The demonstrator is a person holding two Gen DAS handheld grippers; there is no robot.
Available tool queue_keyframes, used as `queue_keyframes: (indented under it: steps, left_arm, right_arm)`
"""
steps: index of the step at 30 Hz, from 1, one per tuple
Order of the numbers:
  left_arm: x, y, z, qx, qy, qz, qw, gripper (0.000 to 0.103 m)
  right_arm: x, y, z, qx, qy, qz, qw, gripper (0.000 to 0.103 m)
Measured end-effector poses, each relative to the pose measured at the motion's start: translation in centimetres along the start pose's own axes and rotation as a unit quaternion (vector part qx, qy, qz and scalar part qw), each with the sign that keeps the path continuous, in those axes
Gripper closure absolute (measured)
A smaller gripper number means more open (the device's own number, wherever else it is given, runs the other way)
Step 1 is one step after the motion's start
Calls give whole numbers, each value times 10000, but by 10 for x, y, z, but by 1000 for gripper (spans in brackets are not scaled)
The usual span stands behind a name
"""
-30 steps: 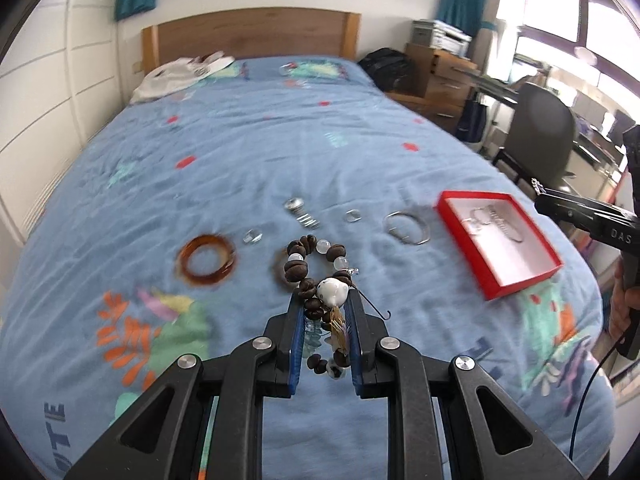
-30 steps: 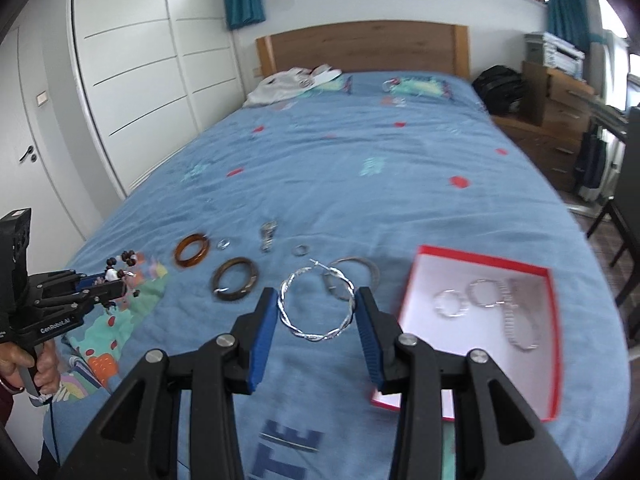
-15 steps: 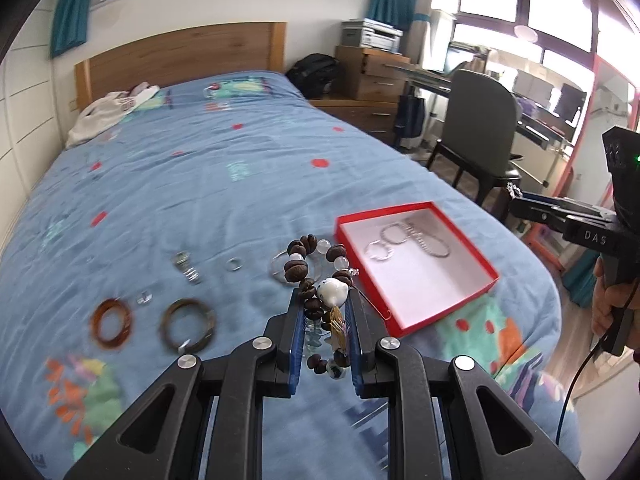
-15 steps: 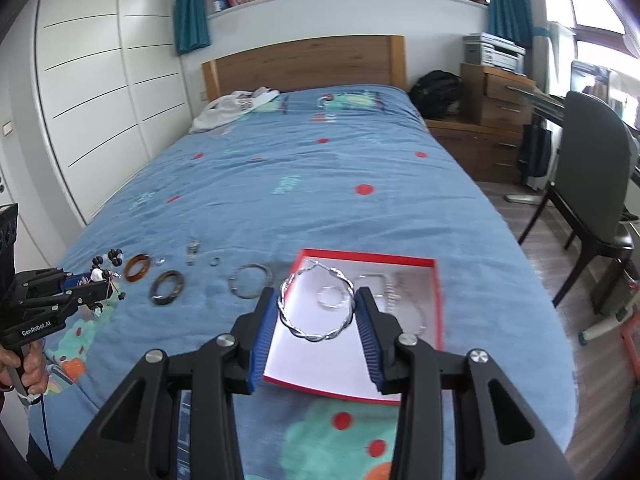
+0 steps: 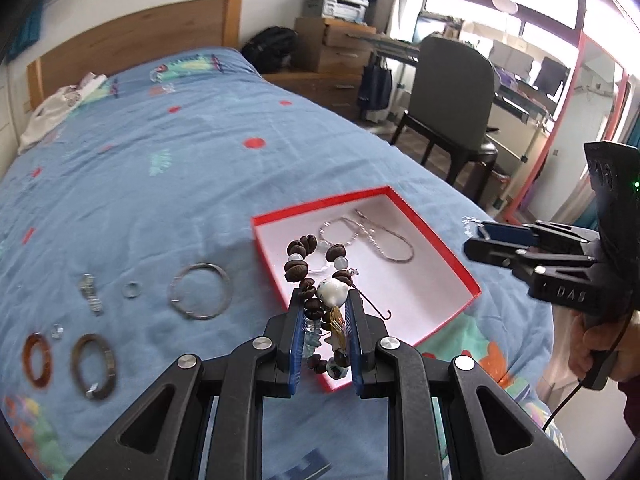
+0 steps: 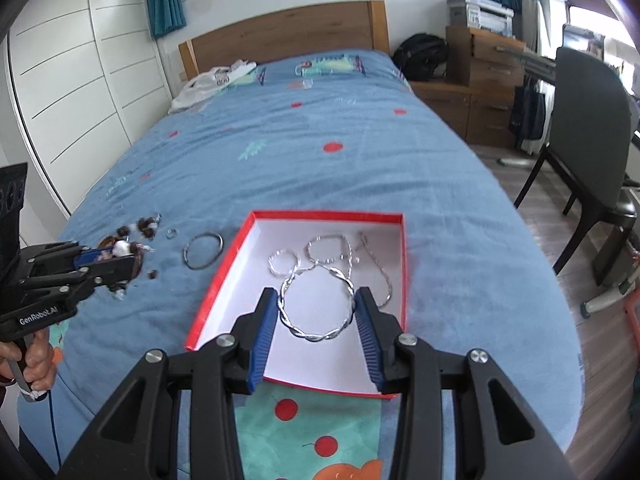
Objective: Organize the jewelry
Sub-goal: 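Carry the beaded bracelet and twisted hoop over the red box with both tools, then lower into the box and open the left tool while the right tool opens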
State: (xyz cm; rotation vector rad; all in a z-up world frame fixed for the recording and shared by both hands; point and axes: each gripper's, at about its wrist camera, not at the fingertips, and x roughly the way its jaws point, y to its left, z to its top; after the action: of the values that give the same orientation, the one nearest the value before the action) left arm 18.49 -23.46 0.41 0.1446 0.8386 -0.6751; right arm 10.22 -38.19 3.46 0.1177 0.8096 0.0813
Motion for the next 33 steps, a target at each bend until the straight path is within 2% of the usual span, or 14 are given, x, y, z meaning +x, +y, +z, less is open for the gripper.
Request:
queue_keyframes:
  steps: [8, 17, 26, 33]
  left_arm:
    - [54, -12, 0, 23, 393, -75, 9992, 84]
    - [92, -19, -12, 206, 864, 12, 9960, 84]
    - [105, -22, -17, 216, 1042, -6, 9943, 84]
    - [112, -19, -24, 209, 1224, 81, 9922, 84]
  right_arm:
    - [44, -15, -12, 60, 399, 165, 9991, 65]
    - [77, -23, -26, -63, 855, 254, 9960, 65]
    - [95, -21, -32, -255, 1294, 308, 9908, 65]
    - [108, -15, -34, -480, 1616, 156, 9856, 65]
